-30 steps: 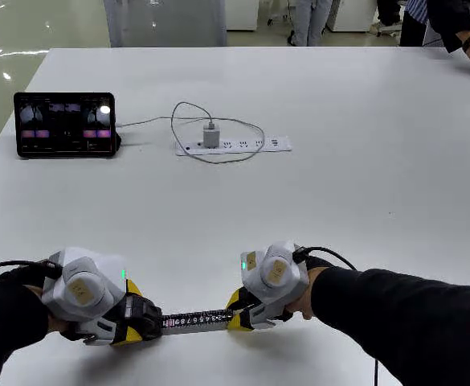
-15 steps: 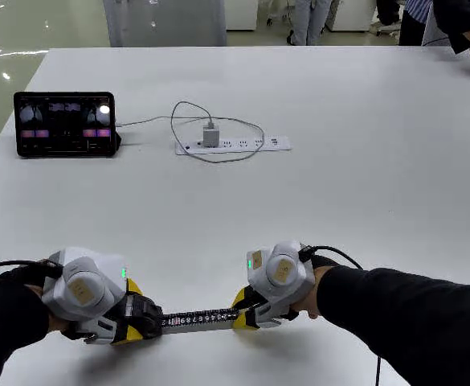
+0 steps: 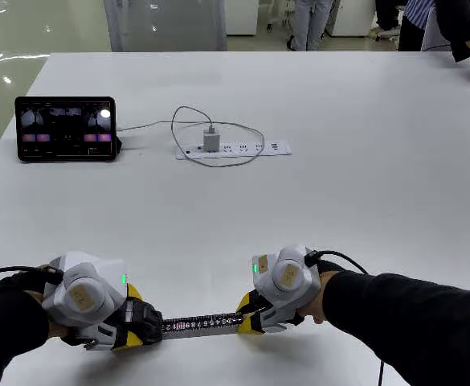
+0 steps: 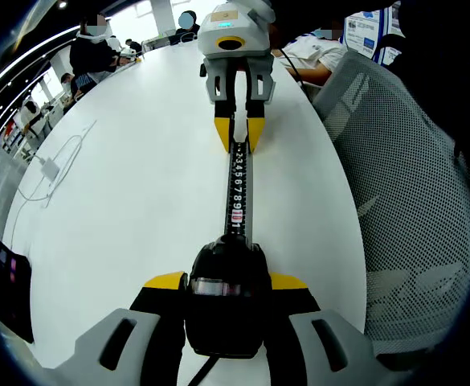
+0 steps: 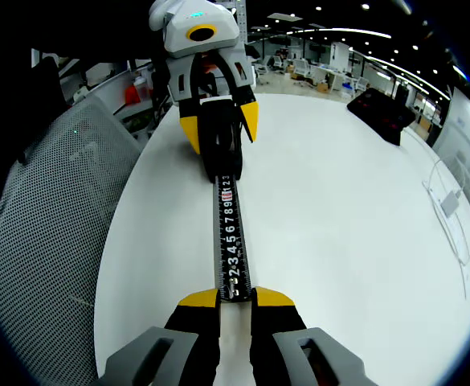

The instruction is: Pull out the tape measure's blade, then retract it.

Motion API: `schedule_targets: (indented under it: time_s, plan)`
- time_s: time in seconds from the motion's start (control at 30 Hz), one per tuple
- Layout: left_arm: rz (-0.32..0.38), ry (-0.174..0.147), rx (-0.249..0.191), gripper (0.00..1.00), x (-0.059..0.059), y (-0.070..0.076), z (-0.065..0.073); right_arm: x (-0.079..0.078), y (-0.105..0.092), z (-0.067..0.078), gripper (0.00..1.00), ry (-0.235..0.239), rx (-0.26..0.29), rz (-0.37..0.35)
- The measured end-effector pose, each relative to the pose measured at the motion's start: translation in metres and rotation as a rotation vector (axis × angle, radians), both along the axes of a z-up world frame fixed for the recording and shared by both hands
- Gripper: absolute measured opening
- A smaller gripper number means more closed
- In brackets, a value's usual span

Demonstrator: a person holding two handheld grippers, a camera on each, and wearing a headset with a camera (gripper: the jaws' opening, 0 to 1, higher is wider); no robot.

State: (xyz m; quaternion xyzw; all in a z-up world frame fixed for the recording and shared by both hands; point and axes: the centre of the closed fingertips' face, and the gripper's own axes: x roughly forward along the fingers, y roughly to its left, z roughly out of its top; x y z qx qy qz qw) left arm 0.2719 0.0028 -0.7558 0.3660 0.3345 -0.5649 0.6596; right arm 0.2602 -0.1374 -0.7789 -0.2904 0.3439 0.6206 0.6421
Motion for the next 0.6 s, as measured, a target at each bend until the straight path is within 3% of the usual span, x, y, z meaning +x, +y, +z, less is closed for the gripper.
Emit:
schedule_targets:
  time_s: [0.6]
  plan:
    - [0.004, 0.001, 0.003, 0.32, 0.001, 0.000, -0.001, 0.002, -0.013, -0.001, 0.09, 0.000, -0.007, -0.009]
